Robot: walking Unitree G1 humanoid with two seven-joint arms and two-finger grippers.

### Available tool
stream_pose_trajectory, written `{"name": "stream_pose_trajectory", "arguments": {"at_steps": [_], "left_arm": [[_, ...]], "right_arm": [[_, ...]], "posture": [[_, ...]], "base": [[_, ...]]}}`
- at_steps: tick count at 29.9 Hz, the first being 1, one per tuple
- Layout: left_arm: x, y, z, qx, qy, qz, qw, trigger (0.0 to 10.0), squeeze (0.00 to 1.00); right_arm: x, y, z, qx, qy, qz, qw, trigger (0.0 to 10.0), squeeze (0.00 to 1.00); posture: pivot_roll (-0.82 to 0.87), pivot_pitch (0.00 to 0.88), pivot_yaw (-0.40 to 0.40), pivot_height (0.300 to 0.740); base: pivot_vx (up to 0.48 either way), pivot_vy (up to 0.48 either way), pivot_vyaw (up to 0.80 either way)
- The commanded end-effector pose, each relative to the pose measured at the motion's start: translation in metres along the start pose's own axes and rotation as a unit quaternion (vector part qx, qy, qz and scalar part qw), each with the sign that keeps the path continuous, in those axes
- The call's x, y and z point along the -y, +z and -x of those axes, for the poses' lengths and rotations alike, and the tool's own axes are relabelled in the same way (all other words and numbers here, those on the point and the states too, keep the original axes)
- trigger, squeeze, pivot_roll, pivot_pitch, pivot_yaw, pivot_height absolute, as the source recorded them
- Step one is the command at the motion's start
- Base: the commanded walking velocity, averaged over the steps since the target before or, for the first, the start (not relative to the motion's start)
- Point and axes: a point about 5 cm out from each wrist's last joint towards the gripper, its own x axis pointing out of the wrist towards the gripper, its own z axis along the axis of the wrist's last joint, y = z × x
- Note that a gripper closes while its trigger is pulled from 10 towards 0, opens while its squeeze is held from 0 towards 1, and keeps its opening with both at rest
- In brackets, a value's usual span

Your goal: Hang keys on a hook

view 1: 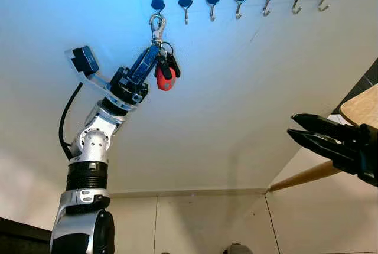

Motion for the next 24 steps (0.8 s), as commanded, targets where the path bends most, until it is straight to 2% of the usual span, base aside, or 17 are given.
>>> {"name": "stream_pose_trajectory", "arguments": {"at_steps": [1,13,24], "left_arm": [[0.004,0.000,0.001,0.000,-0.009,-0.003,1.000,10.0,0.00],[0.003,-0.001,-0.001,0.004,-0.006,0.002,1.000,10.0,0.00],[0.001,-0.014,-0.002,-0.001,0.002,0.029,1.000,10.0,0.00]], "right_arm": [[0.001,0.001,0.003,-0.002,-0.005,0.004,1.000,10.0,0.00],[0.000,0.002,0.002,-0.005,-0.002,0.005,1.000,10.0,0.00],[0.000,0.003,0.001,-0.008,0.001,0.007,1.000,10.0,0.00]], "posture": [[-0.18,0.124,0.119,0.740],[-0.19,0.125,0.116,0.740],[-0.19,0.126,0.114,0.740]], "base": [[0.000,0.000,0.00],[0.000,0.000,0.00],[0.000,0.000,0.00]]}}
